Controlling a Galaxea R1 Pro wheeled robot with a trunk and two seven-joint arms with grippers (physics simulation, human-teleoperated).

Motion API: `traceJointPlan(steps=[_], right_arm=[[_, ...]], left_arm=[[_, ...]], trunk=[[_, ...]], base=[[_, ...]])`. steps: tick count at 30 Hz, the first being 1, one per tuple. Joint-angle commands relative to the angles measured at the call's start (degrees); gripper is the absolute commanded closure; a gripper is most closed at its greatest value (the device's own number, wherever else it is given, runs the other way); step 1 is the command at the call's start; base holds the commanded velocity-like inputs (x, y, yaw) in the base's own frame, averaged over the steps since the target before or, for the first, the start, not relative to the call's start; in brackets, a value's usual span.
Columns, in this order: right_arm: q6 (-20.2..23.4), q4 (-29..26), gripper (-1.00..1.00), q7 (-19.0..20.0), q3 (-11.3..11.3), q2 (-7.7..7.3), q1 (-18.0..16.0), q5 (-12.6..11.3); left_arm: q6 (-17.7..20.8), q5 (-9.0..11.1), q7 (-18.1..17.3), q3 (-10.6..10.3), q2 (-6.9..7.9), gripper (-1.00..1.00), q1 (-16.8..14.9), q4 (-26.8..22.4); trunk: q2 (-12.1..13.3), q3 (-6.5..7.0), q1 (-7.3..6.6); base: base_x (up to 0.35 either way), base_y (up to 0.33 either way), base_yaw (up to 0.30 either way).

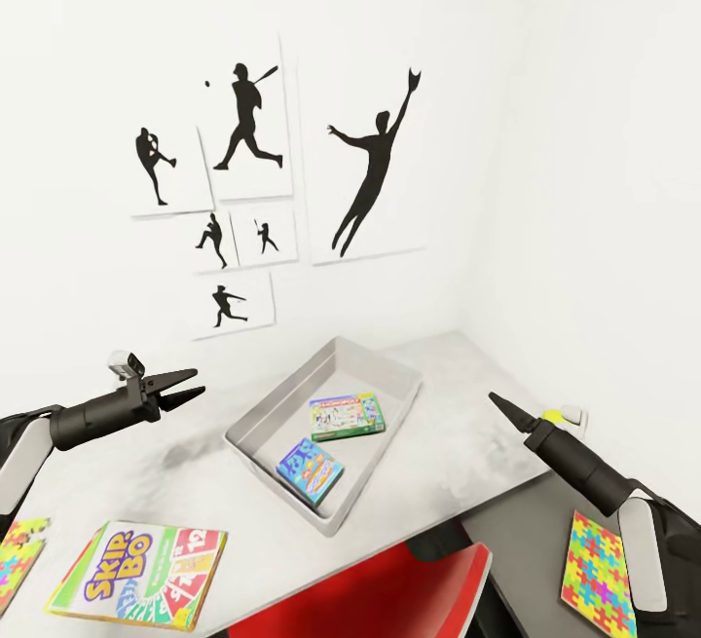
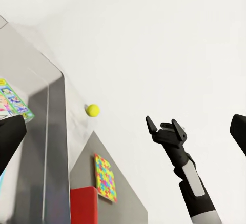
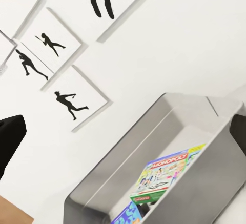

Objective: Put all the toys in the child's room - the three board games (two on the bed and one on the table), the two jigsaw puzzles on the table, and the tennis ball on the table - inside the toy box on the table in the child's room.

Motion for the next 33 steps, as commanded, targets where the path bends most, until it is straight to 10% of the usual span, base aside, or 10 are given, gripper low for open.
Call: traceJointPlan(steps=[1,33], right_arm=[[0.4,0.0,-1.00,0.1,0.0,0.00,-0.1,-0.2],[0.4,0.0,-1.00,0.0,0.0,0.00,-0.1,-0.2]], left_arm=[[0.2,0.0,-0.2,0.0,0.01,-1.00,-0.1,0.0],[0.1,-0.1,-0.2,0.0,0.01,-1.00,0.0,0.0]], trunk=[[-0.1,-0.01,0.03],[-0.1,2.92,0.03]], base=[[0.000,0.000,0.000],[-0.069,0.018,0.002]])
